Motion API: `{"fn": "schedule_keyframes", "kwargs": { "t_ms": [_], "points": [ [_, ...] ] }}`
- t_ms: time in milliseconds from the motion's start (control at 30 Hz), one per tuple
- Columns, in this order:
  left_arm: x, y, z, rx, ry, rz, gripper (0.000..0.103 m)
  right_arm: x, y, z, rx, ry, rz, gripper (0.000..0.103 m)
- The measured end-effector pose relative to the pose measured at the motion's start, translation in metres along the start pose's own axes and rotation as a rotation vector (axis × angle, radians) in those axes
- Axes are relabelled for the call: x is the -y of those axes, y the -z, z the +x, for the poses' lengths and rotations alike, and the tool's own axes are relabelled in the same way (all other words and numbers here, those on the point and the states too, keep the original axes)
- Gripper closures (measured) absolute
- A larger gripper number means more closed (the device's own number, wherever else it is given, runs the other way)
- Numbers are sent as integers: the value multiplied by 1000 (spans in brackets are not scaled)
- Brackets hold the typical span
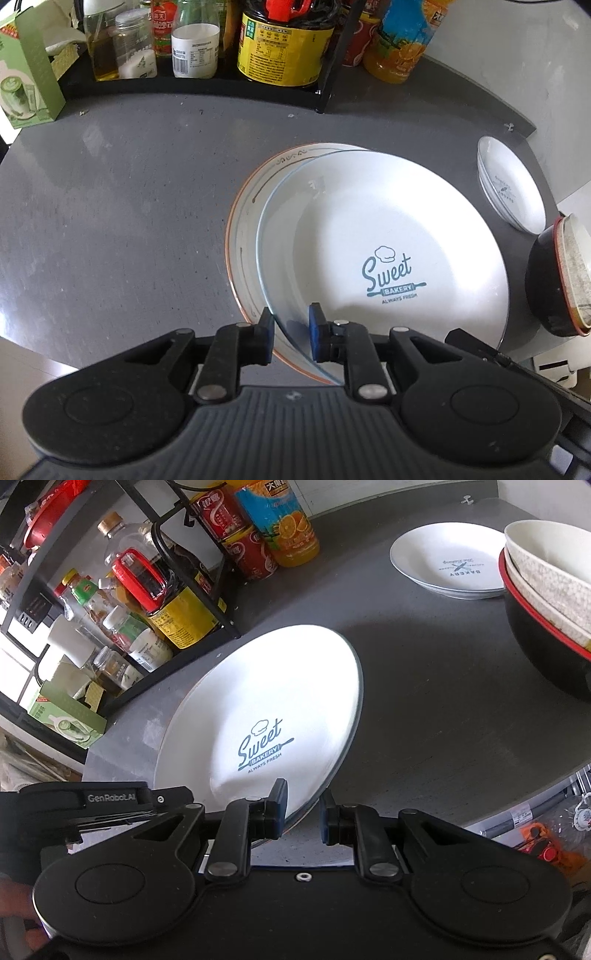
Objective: Organize plates and bowls
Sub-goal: 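Carry the 'Sweet' plate with both grippers and lower it onto the flower-pattern plate, then open both grippers to release the 'Sweet' plate on the flower plate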
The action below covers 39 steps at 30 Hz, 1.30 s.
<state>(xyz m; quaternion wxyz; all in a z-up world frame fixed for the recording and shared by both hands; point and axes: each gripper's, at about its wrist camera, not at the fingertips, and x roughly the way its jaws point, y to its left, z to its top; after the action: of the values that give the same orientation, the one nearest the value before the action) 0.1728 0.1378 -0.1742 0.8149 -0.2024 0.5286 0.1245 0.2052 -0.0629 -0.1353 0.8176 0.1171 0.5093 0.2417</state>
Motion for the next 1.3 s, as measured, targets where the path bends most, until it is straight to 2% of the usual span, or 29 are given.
{"fn": "schedule_keyframes", "kwargs": {
  "t_ms": [267,433,533,633,733,900,1000,1133,1300],
  "points": [
    [9,-12,9,-34,-27,80,80,2,-6,3,-2,23,4,87],
    [11,-21,13,-71,-43,85,78,8,-8,5,-9,26,29,89],
    [15,-29,8,-26,-121,127,76,7,-9,5,-6,33,22,90],
    [13,-39,6,-18,-101,133,73,8,-10,6,-6,34,25,90],
    [9,-49,8,-19,-114,108,72,8,-11,7,-12,41,21,91],
    [6,-58,14,-36,-73,81,68,7,-14,11,-23,50,29,91],
    [5,-60,18,-32,-66,81,67,7,-16,13,-30,63,29,89],
    [11,-63,21,-34,-93,116,67,9,-17,14,-30,83,27,79],
    [19,-62,21,-29,-133,177,67,12,-18,16,-27,69,48,78]
  ]
}}
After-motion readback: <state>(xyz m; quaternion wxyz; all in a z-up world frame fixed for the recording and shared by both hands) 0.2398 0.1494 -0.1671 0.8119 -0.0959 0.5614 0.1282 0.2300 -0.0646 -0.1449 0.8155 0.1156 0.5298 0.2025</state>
